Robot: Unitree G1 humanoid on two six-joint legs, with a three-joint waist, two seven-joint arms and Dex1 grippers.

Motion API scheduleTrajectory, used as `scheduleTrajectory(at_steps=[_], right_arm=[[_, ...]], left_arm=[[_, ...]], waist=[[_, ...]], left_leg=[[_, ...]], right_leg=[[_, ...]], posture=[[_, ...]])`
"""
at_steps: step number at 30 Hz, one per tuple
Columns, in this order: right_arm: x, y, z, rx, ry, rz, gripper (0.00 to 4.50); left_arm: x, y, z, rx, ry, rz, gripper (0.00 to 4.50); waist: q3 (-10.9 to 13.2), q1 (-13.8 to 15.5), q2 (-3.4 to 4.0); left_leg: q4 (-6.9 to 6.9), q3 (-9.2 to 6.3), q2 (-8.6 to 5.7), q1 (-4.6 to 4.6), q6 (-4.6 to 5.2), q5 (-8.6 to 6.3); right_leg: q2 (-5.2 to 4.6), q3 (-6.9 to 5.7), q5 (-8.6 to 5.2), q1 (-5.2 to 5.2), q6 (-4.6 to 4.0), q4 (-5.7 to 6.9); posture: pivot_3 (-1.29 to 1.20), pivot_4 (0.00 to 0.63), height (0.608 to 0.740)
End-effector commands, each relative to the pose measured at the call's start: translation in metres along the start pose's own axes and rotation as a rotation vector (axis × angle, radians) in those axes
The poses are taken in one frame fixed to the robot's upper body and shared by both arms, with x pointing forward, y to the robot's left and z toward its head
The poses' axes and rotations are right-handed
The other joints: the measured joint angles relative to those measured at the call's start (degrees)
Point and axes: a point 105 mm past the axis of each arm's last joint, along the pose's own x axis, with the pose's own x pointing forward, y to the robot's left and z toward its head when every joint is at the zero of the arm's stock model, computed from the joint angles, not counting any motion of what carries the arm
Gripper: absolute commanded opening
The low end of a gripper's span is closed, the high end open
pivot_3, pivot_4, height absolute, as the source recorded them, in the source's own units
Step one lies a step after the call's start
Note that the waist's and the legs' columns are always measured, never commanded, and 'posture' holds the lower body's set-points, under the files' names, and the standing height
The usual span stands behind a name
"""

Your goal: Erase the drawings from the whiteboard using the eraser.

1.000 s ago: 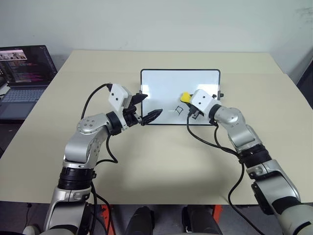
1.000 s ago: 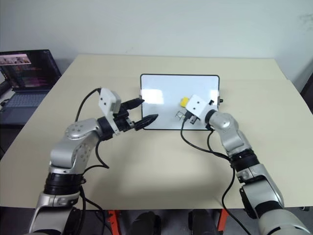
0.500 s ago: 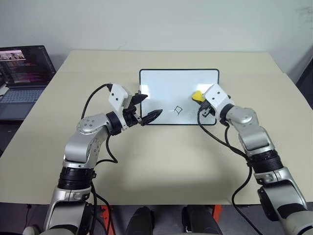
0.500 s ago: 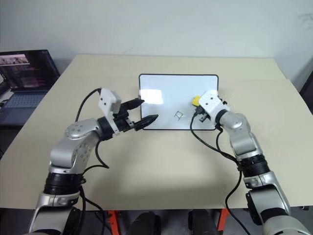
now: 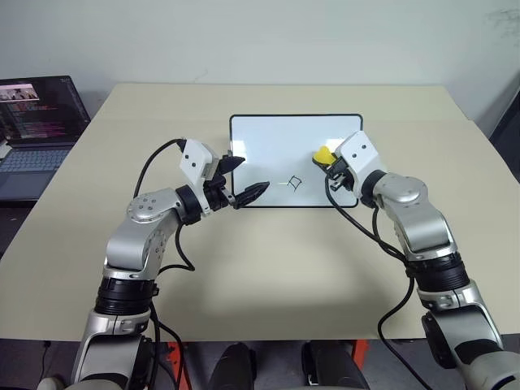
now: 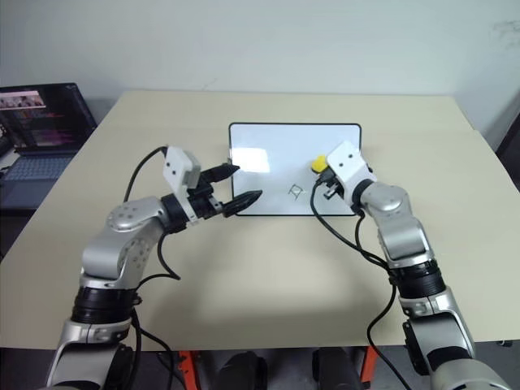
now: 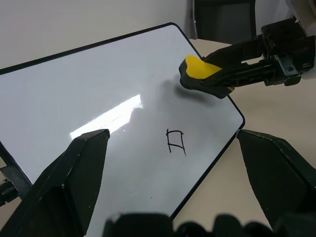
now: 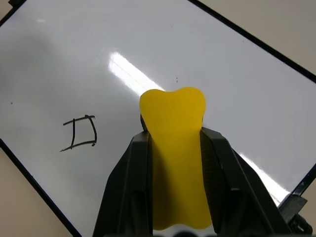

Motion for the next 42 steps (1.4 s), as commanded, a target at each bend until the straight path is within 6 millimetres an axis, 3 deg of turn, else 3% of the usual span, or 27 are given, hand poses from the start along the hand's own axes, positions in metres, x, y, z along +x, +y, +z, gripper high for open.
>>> scheduleTrajectory(at_steps=[1, 16, 22, 31, 42], right_arm=[[-0.003, -0.007, 0.014, -0.010, -0.052, -0.028, 1.06], [0.005, 0.012, 0.021, -0.011, -0.090, 0.014, 1.06], [0.011, 0.024, 0.032, -0.032, -0.133, 0.055, 1.06], [0.032, 0.073, 0.052, -0.058, -0.215, 0.149, 1.06], [0.046, 0.072, 0.053, -0.069, -0.228, 0.145, 1.06]], left_arm=[[-0.002, -0.002, 0.016, 0.047, -0.036, -0.005, 4.50], [-0.024, -0.010, -0.018, 0.016, 0.040, 0.088, 4.50], [-0.025, -0.011, -0.018, 0.015, 0.034, 0.102, 4.50], [-0.025, -0.012, -0.017, 0.020, 0.034, 0.096, 4.50], [-0.026, -0.012, -0.013, 0.044, 0.038, 0.076, 4.50]], waist=[[0.0, 0.0, 0.00], [0.0, -0.1, 0.01], [0.0, -0.1, 0.01], [0.0, -0.2, 0.01], [0.0, -0.1, 0.01]], left_leg=[[0.00, 0.00, 0.00, 0.00, 0.00, 0.00], [-0.03, 0.00, 0.01, 0.00, 0.01, 0.00], [-0.03, -0.01, 0.01, 0.01, 0.01, 0.00], [-0.03, 0.00, 0.02, 0.02, 0.00, 0.00], [-0.05, -0.02, 0.03, 0.01, -0.01, 0.00]], right_leg=[[0.00, 0.00, 0.00, 0.00, 0.00, 0.00], [0.00, 0.01, 0.00, -0.01, 0.00, -0.01], [0.00, 0.00, 0.00, -0.01, 0.00, -0.01], [0.01, 0.00, 0.00, -0.02, 0.00, 0.01], [0.01, -0.01, 0.00, -0.03, 0.00, -0.01]], posture=[[0.00, 0.150, 0.740], [0.00, 0.150, 0.740], [0.00, 0.150, 0.740], [0.00, 0.150, 0.740], [0.00, 0.150, 0.740]])
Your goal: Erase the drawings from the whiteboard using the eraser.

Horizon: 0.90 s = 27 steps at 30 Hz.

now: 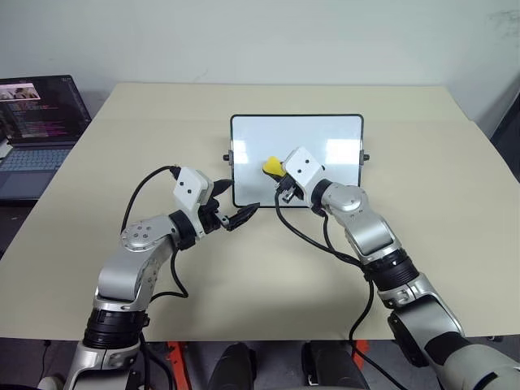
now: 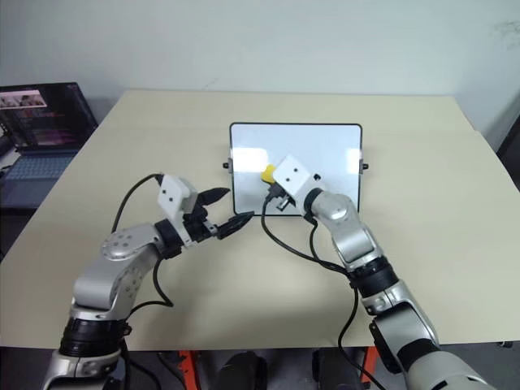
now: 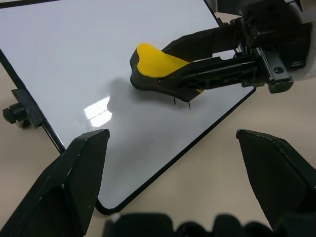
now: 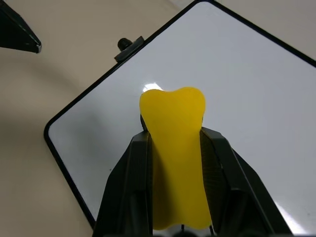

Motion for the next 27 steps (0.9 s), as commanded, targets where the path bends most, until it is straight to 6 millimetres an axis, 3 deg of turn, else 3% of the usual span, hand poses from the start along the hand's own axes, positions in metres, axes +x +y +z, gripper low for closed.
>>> scheduleTrajectory(at_steps=[1, 23, 27], right_arm=[[0.003, -0.006, 0.021, -0.027, -0.070, -0.019, 1.06], [0.013, -0.011, 0.015, -0.031, -0.061, -0.042, 1.06], [0.015, -0.008, 0.006, -0.037, -0.041, -0.033, 1.06]], left_arm=[[-0.002, -0.001, 0.018, 0.063, -0.047, -0.012, 4.50], [0.006, 0.004, 0.023, 0.075, -0.058, -0.023, 4.50], [0.007, 0.005, 0.023, 0.077, -0.060, -0.026, 4.50]], waist=[[0.0, 0.0, 0.00], [0.0, 0.0, 0.00], [0.0, 0.0, 0.00]], left_leg=[[0.00, 0.01, 0.00, 0.00, 0.00, 0.00], [0.00, 0.01, -0.01, 0.00, 0.00, 0.00], [0.00, 0.01, -0.01, 0.00, 0.00, 0.00]], right_leg=[[0.00, 0.01, 0.00, 0.00, 0.00, 0.00], [0.00, 0.01, 0.00, -0.01, 0.00, 0.02], [0.00, 0.01, 0.00, -0.01, 0.00, 0.02]], posture=[[0.00, 0.150, 0.740], [0.00, 0.150, 0.740], [0.00, 0.150, 0.740]])
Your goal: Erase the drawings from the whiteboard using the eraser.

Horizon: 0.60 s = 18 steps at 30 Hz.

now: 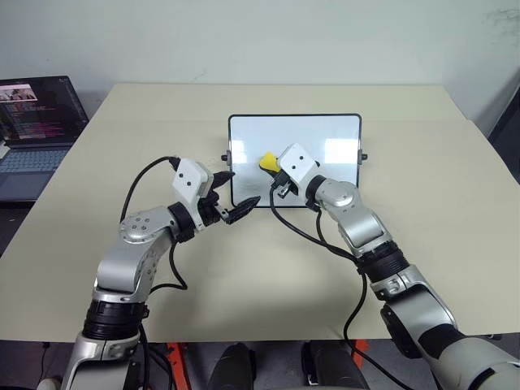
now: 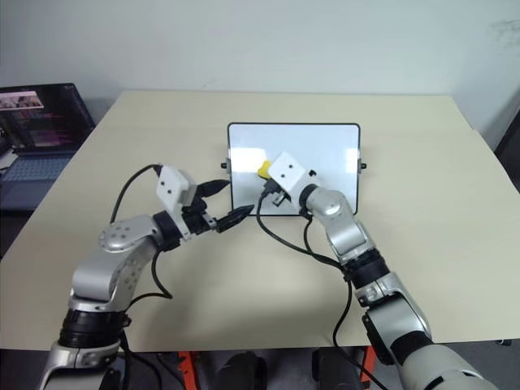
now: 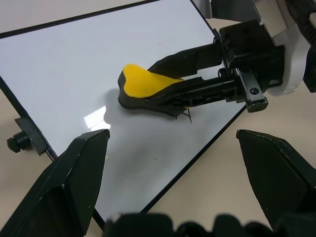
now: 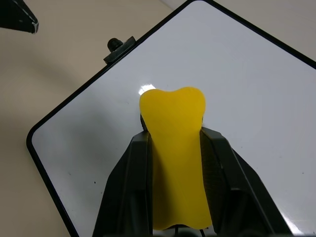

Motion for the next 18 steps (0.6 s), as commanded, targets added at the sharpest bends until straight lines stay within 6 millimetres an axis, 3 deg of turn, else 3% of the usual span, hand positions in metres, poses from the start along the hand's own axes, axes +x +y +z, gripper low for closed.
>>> scheduleTrajectory(at_steps=[1, 12, 18], right_arm=[[0.002, -0.005, 0.010, -0.032, -0.040, -0.016, 1.06], [-0.009, -0.013, -0.028, -0.059, 0.052, -0.023, 1.06], [-0.020, -0.019, -0.039, -0.069, 0.080, -0.032, 1.06]], left_arm=[[0.002, 0.000, 0.011, 0.038, -0.037, -0.010, 4.50], [0.003, 0.000, 0.012, 0.039, -0.043, -0.013, 4.50], [0.004, 0.001, 0.013, 0.043, -0.044, -0.020, 4.50]], waist=[[0.0, 0.0, 0.00], [0.0, 0.0, 0.00], [0.0, 0.2, 0.00]], left_leg=[[0.00, 0.00, 0.00, 0.00, 0.00, 0.00], [0.00, 0.01, 0.00, 0.00, 0.00, 0.00], [0.05, -0.01, -0.01, 0.03, 0.00, 0.00]], right_leg=[[0.00, 0.00, 0.00, 0.00, 0.00, 0.00], [0.00, 0.00, 0.00, 0.00, 0.00, 0.01], [-0.01, -0.01, 0.00, 0.04, 0.00, 0.07]], posture=[[0.00, 0.150, 0.740], [0.00, 0.150, 0.740], [0.00, 0.150, 0.740]])
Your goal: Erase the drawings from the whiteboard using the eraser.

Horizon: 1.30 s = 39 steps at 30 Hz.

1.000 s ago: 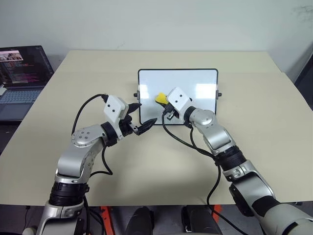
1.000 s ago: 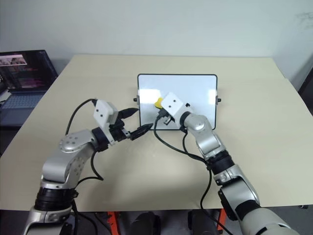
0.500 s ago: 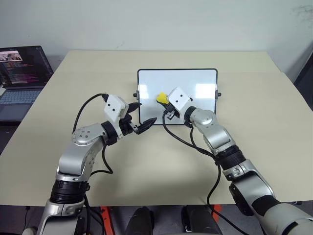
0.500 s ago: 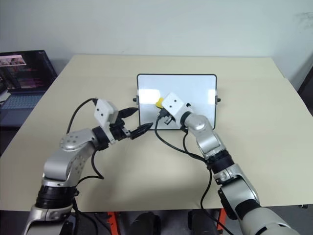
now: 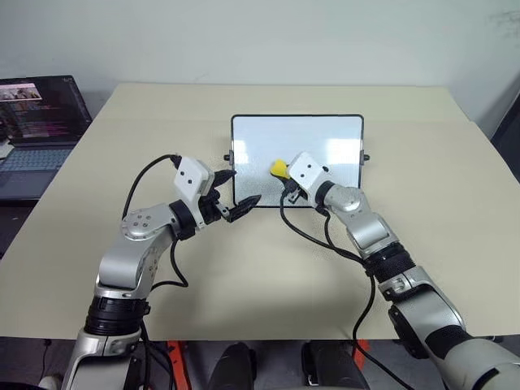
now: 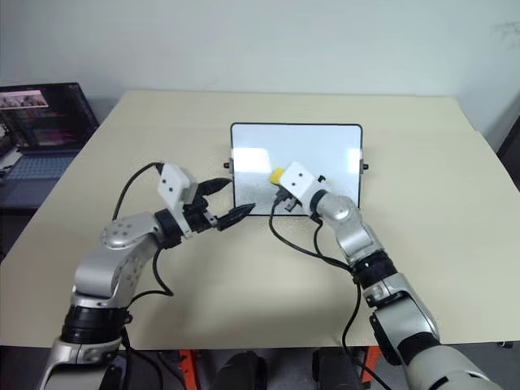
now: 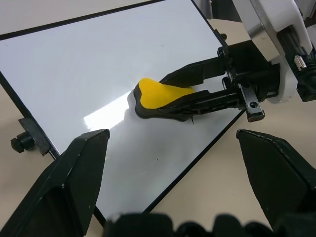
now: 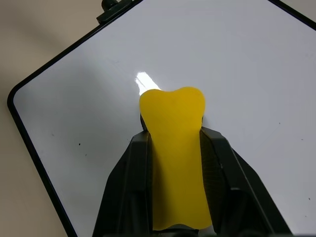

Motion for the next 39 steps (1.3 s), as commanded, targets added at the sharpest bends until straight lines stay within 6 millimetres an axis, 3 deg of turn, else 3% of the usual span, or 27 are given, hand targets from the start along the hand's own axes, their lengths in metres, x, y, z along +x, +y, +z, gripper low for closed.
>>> scheduleTrajectory(at_steps=[1, 5, 12, 20, 22, 34, 39], right_arm=[[-0.011, -0.011, -0.014, -0.003, 0.042, -0.028, 1.06], [-0.022, -0.013, -0.025, -0.007, 0.073, -0.031, 1.06], [-0.055, -0.026, -0.062, -0.002, 0.184, -0.063, 1.06], [-0.074, -0.037, -0.071, -0.013, 0.214, -0.082, 1.06], [-0.075, -0.039, -0.067, -0.008, 0.206, -0.088, 1.06], [-0.052, -0.029, 0.020, 0.132, -0.014, -0.096, 1.06], [-0.036, -0.015, 0.031, 0.140, -0.045, -0.072, 1.06]], left_arm=[[0.003, 0.000, 0.013, 0.043, -0.041, -0.008, 4.50], [0.004, 0.000, 0.014, 0.044, -0.043, -0.011, 4.50], [0.004, -0.001, 0.016, 0.045, -0.045, -0.015, 4.50], [0.005, -0.003, 0.018, 0.048, -0.045, -0.024, 4.50], [0.005, -0.003, 0.018, 0.049, -0.044, -0.026, 4.50], [0.006, -0.005, 0.020, 0.054, -0.043, -0.040, 4.50], [0.007, -0.005, 0.021, 0.058, -0.043, -0.042, 4.50]], waist=[[0.0, 0.0, 0.00], [0.0, 0.1, 0.00], [0.0, 0.2, -0.04], [0.0, 0.3, -0.07], [0.0, 0.3, -0.07], [0.0, -0.1, -0.03], [0.0, -0.1, -0.03]], left_leg=[[0.01, 0.00, 0.00, 0.00, 0.00, 0.00], [0.02, -0.01, -0.01, 0.01, 0.00, 0.00], [0.04, -0.02, -0.03, 0.06, 0.01, 0.00], [0.06, 0.01, -0.05, 0.20, 0.01, 0.00], [0.06, 0.03, -0.05, 0.22, 0.01, 0.00], [0.00, 0.01, 0.00, 0.01, 0.01, 0.00], [-0.02, 0.00, 0.00, 0.00, 0.01, 0.00]], right_leg=[[0.00, 0.00, 0.00, 0.01, 0.00, 0.00], [-0.01, -0.01, 0.00, 0.02, 0.00, 0.02], [-0.02, -0.02, 0.00, 0.11, 0.01, 0.01], [-0.01, 0.02, 0.02, 0.20, 0.03, 0.13], [-0.01, 0.04, 0.02, 0.20, 0.03, 0.13], [0.02, 0.03, 0.02, 0.02, 0.03, -0.02], [0.02, 0.01, 0.02, 0.01, 0.03, -0.09]], posture=[[0.00, 0.150, 0.740], [0.00, 0.150, 0.740], [0.00, 0.150, 0.740], [0.00, 0.150, 0.740], [0.00, 0.150, 0.740], [0.00, 0.150, 0.740], [0.00, 0.150, 0.740]])
